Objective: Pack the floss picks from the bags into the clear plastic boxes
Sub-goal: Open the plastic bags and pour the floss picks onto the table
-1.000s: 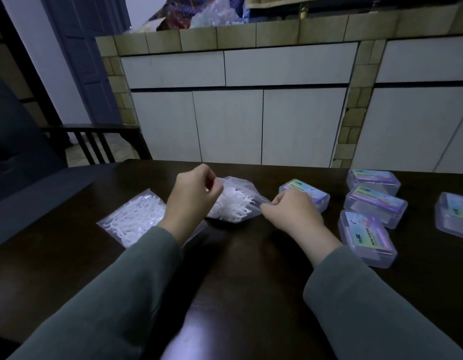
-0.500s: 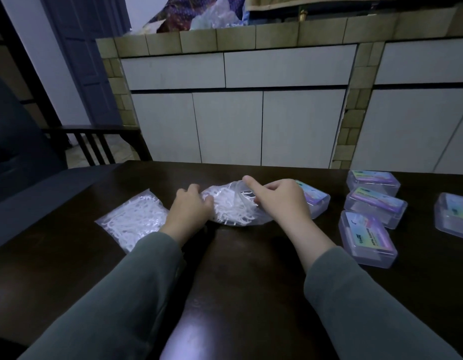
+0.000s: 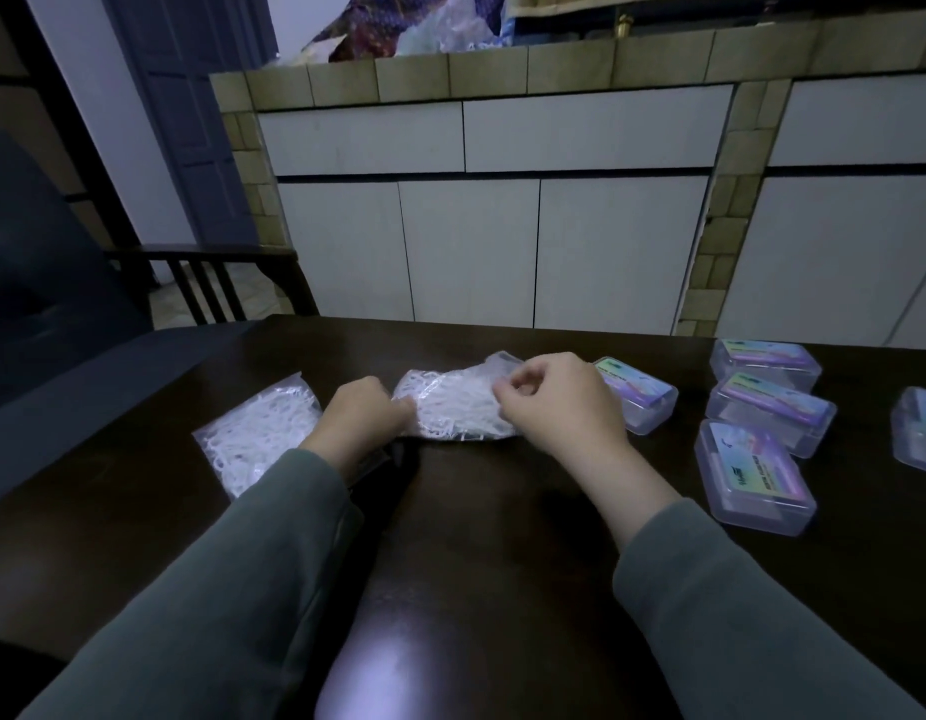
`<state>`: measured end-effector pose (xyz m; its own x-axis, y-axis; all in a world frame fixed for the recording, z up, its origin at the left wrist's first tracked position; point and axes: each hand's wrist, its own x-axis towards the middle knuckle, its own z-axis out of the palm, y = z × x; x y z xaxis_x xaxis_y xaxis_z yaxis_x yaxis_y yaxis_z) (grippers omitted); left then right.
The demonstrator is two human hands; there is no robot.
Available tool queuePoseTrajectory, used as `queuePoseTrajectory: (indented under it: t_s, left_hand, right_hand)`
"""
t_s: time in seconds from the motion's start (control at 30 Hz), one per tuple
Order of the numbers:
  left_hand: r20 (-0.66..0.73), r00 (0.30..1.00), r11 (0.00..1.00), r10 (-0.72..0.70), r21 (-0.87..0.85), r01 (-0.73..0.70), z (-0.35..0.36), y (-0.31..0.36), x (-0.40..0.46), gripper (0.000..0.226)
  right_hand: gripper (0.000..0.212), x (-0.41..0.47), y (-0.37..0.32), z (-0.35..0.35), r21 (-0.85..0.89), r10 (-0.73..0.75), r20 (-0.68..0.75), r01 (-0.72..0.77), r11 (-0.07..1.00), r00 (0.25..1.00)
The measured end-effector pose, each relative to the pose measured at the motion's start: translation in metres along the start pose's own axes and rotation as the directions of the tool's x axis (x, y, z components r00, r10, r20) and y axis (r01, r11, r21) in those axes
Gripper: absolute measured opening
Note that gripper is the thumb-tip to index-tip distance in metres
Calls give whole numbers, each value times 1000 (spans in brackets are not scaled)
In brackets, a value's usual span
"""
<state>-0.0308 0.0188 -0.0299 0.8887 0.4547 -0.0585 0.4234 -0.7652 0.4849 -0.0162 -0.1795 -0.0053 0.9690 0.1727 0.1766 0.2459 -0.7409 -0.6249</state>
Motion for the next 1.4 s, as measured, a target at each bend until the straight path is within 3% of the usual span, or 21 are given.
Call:
queuePoseTrajectory:
  t_s: [0.1,0.17,0.23,0.33,0.5,0.57,0.63,0.73,0.83,0.97,1.17,1.4]
  left_hand:
    - [105,993,993,-53,112,42,-12,-2,2,23]
    - [123,991,992,-59,116,44,-18,-2,3,28]
    - [61,998,998,-13,70,8,-18,-1,4,43]
    - [-94,995,999,-15,28,18,-4,1,8,63]
    - [-160,987,999,-28,16,31,12,-2,14,45]
    - [-184,983,999,-22,-39,15,13,-4,16,37]
    - [-185,981,996,-64,-68,52,11,-4,17,43]
    - [-141,984,993,-113,-43,108,9,-5,18,48]
    - [-135,987,996,-82,-56,75,10,-3,14,31]
    - [-236,972,999,-14,-49,3,12,0,2,18]
    - [-592,789,955,166,-103,-278,-7,7,-10,16]
    - [-790,556,902,259,-9,-432,-39,17,-16,18]
  right_hand:
    - [24,5,9,-16,-179,222,218,-185,966,950]
    - [34,8,14,-22,-132,289,305,-261,956,907]
    - [43,15,15,-20,26,276,240,-290,957,931]
    - [38,27,12,-12,188,250,106,-266,946,963]
    - [14,36,12,-3,372,313,133,-340,864,940]
    - [13,33,18,-2,427,330,123,-350,834,936]
    - [16,31,24,-2,479,342,73,-334,812,937]
    - [12,29,27,-5,481,351,41,-327,814,935]
    - [11,28,25,-3,425,320,40,-306,852,947]
    - [15,27,30,-4,384,337,-30,-300,873,941]
    - [9,13,36,-8,464,306,-86,-234,854,948]
    - [8,-5,28,-4,486,262,82,-268,832,962]
